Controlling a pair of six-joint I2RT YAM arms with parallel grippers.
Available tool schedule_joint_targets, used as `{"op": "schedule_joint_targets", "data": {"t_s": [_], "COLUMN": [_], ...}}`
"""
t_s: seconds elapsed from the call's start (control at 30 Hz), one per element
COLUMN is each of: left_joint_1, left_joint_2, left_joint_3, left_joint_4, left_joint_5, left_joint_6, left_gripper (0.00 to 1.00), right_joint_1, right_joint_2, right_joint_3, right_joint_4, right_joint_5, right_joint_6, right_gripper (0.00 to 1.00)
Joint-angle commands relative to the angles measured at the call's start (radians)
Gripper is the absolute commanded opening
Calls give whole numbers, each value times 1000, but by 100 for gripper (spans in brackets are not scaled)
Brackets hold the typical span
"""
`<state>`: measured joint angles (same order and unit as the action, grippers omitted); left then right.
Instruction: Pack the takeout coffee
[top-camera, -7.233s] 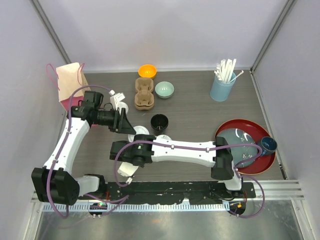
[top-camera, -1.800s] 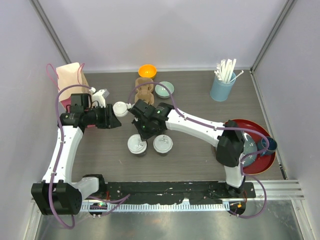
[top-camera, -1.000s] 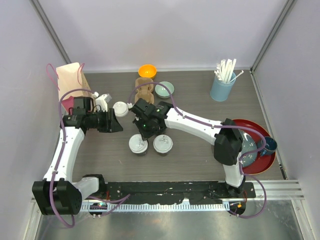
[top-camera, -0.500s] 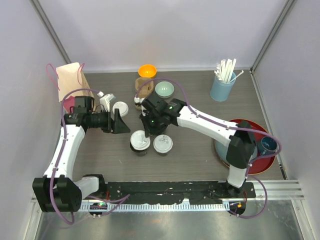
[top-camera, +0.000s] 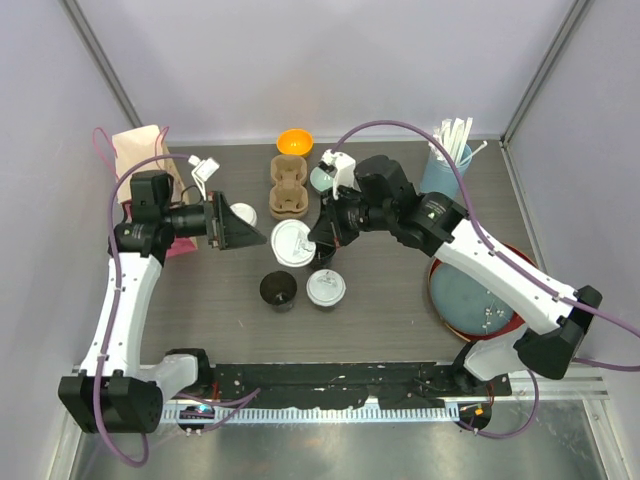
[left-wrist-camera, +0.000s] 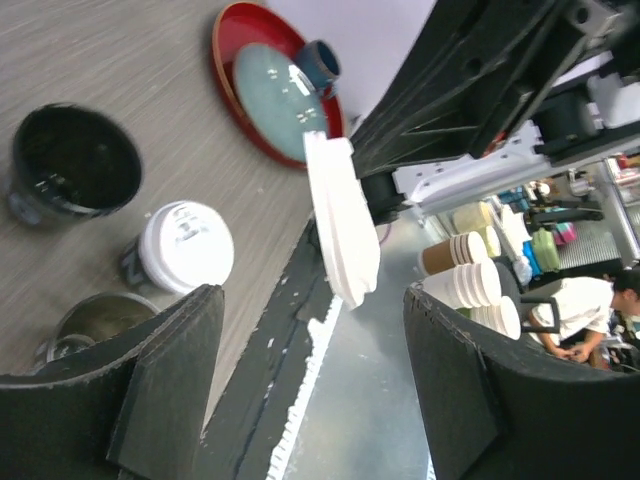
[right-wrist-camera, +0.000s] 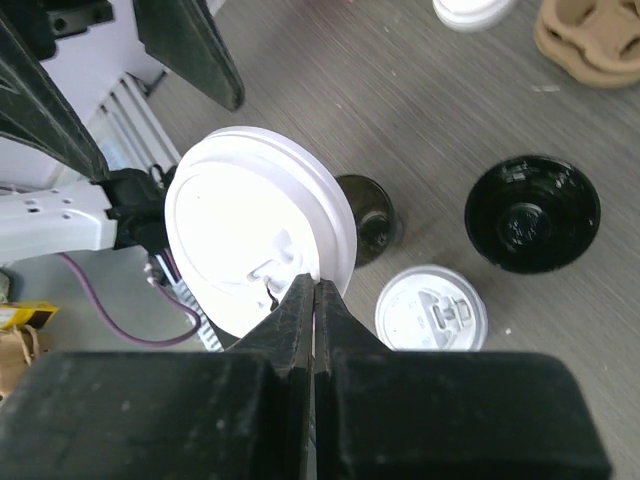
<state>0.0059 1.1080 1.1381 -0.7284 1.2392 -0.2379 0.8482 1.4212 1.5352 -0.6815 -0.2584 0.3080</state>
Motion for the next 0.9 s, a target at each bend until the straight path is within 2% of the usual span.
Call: {"op": "schedule_joint_targets", "data": {"t_s": [0.0,0.17,0.47,0.57,0.87], "left_joint_1": [-41,-79,-101,-104,-115], "left_joint_2": [-45,-65,-91,-97,-106], "left_joint_3": [31,8,-17,-24,-52], "left_joint_4": [214,424,448,449,451], "left_joint_5": [111,109,100,100,95], "left_joint_6": [-216,-437,-514,-518,-525], "left_gripper": [75,69,45,40,45], "right_joint_1": [-5,-6,-8,-8,-9], "right_joint_2": [-45,-39,-39,-41,-38], "right_joint_3": [-1,25,55,54,52], "right_joint_4": [117,145,158,158,226], "right_joint_5": [-76,-85,-71,-62,-7], "right_joint_6": [-20,-7,2,6,75], "right_gripper": [1,1,1,1,1]}}
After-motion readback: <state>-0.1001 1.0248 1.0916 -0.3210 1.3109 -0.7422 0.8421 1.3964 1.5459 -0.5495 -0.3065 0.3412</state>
